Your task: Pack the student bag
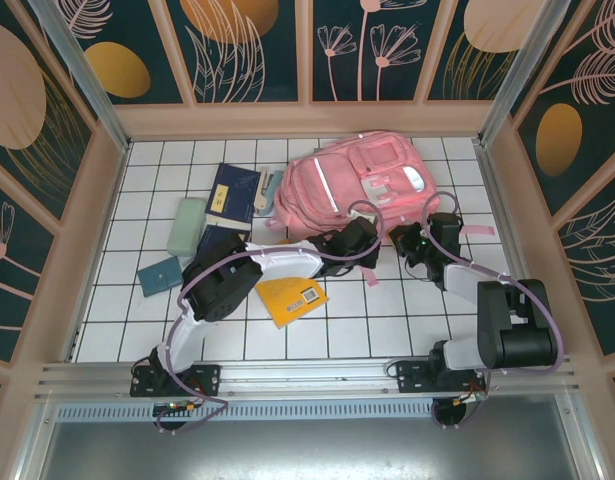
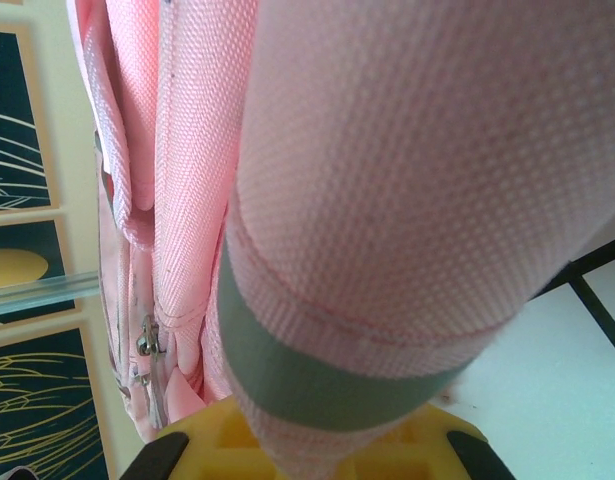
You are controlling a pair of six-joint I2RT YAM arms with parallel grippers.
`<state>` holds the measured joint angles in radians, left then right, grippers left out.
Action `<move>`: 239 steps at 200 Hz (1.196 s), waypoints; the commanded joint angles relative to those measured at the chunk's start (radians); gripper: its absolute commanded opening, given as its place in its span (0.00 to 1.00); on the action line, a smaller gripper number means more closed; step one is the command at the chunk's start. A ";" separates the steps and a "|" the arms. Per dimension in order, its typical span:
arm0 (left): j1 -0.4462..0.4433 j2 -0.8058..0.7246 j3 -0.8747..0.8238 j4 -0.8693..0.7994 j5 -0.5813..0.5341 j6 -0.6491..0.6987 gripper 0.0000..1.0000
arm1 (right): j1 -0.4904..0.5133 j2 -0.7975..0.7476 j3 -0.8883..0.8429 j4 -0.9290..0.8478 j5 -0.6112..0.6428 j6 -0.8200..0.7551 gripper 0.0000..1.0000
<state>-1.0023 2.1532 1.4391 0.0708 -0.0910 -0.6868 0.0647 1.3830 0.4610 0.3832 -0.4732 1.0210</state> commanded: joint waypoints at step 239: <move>0.082 -0.166 0.023 -0.283 0.139 -0.059 0.41 | -0.108 -0.091 0.013 -0.075 0.031 -0.053 0.00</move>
<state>-0.9001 1.9221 1.3659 -0.1505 -0.0589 -0.6979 -0.0574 1.3258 0.4610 0.3172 -0.4816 0.9913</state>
